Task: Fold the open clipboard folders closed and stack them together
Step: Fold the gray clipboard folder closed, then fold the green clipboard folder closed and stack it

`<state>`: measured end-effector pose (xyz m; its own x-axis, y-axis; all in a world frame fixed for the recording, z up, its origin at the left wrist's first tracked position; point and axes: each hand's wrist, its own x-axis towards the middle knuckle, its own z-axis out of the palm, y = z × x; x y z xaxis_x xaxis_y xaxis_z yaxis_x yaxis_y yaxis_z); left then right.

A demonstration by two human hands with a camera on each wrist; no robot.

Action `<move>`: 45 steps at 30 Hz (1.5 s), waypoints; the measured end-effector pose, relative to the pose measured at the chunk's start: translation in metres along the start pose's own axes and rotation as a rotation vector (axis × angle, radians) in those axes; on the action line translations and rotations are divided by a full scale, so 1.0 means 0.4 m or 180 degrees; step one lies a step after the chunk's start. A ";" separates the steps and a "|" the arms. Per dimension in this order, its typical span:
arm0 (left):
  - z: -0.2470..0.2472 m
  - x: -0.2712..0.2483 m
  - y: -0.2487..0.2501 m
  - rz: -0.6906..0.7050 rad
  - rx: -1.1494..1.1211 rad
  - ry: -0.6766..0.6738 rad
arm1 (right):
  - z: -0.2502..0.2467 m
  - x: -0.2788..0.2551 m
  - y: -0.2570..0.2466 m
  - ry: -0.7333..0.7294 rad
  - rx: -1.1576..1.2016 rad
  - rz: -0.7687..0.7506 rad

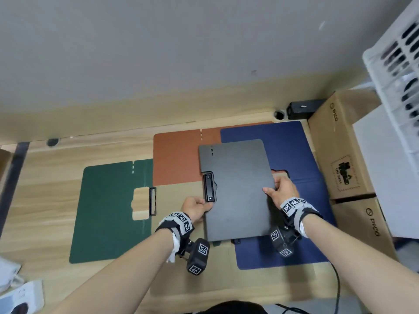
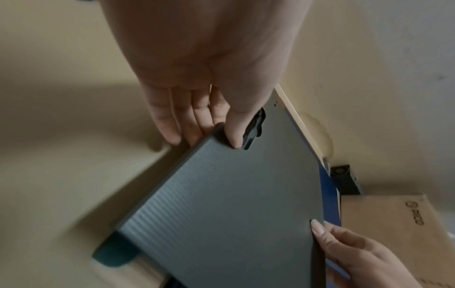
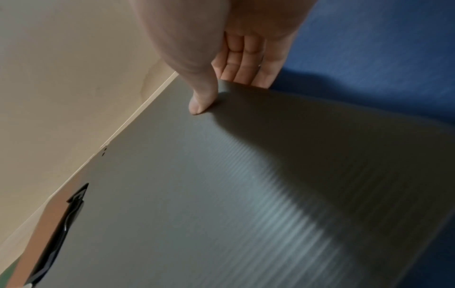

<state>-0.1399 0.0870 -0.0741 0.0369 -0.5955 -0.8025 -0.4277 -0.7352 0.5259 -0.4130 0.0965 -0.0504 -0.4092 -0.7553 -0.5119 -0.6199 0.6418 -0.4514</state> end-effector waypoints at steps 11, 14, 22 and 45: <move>0.090 0.006 -0.010 0.0200 0.0569 0.0139 | -0.025 0.023 0.074 0.0194 -0.0191 0.0118; 0.074 0.005 -0.008 0.0320 0.0712 0.0119 | -0.021 0.018 0.072 0.0364 -0.0168 0.0078; -0.081 -0.001 -0.030 0.0341 0.0783 0.0503 | 0.054 -0.029 -0.043 0.0404 -0.0273 -0.0505; -0.439 0.106 -0.155 0.1415 0.3370 0.0868 | 0.572 -0.195 -0.353 0.0002 -0.1421 -0.1723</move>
<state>0.0469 0.0503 -0.0910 -0.1675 -0.8753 -0.4536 -0.9829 0.1128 0.1452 -0.1403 0.0952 -0.1141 0.0344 -0.9535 -0.2993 -0.9522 0.0596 -0.2995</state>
